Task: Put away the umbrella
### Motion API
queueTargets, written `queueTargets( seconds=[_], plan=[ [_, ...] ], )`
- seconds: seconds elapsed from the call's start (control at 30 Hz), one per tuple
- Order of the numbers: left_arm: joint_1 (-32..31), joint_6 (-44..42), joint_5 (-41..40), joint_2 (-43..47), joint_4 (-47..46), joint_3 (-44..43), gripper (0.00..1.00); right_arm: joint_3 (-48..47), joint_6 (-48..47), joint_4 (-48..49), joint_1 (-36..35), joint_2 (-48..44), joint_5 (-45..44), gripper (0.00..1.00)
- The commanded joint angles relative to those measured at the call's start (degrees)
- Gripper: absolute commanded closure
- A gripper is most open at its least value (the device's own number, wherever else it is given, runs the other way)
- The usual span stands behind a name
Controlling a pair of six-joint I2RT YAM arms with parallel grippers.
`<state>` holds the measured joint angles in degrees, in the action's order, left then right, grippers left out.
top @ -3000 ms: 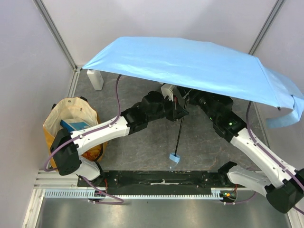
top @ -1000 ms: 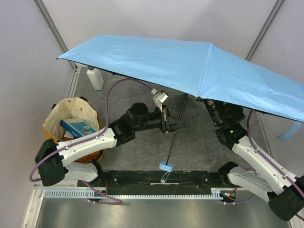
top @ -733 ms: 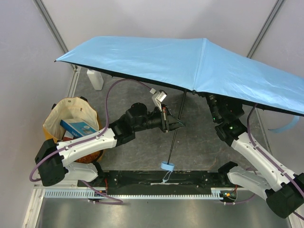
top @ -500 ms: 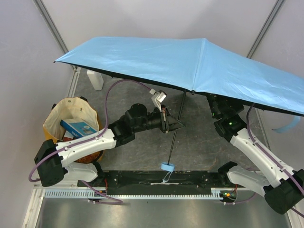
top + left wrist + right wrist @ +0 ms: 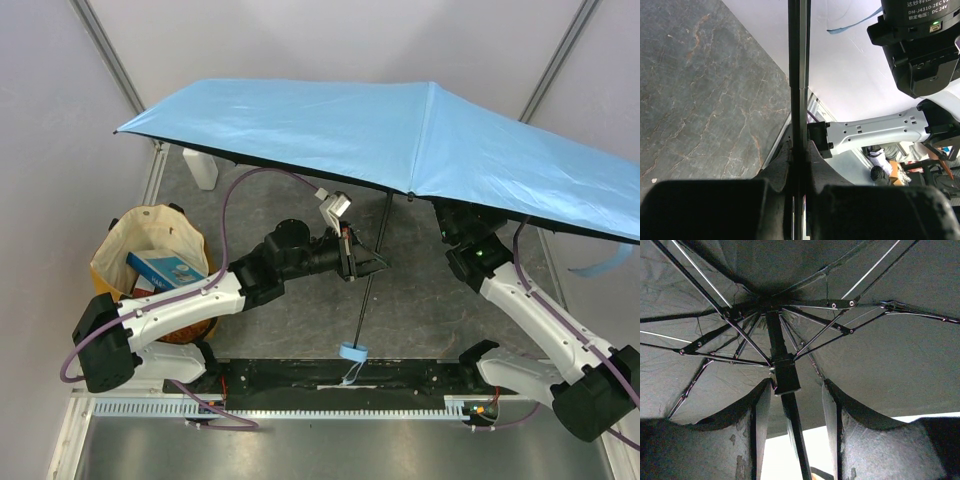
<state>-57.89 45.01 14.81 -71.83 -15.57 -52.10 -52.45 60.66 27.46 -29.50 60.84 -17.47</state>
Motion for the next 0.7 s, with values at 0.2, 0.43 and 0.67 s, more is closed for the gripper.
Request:
queueTargets(
  seconds=[0.2, 0.43, 0.67],
  plan=[
    [-1.61, -0.37, -2.24, 1.08, -2.53, -1.08, 0.98, -3.01, 1.91, 3.91, 1.02, 1.39, -2.65, 0.49],
    [-2.32, -1.07, -2.85, 0.47, -1.83, -1.61, 0.98, -3.1, 2.7, 4.62, 1.81, 1.83, -1.77, 0.52],
    [-2.75, -1.59, -3.55, -0.32, -1.22, -2.22, 0.98, -3.01, 3.67, 5.06, 2.6, 2.35, -0.28, 0.58]
  ],
)
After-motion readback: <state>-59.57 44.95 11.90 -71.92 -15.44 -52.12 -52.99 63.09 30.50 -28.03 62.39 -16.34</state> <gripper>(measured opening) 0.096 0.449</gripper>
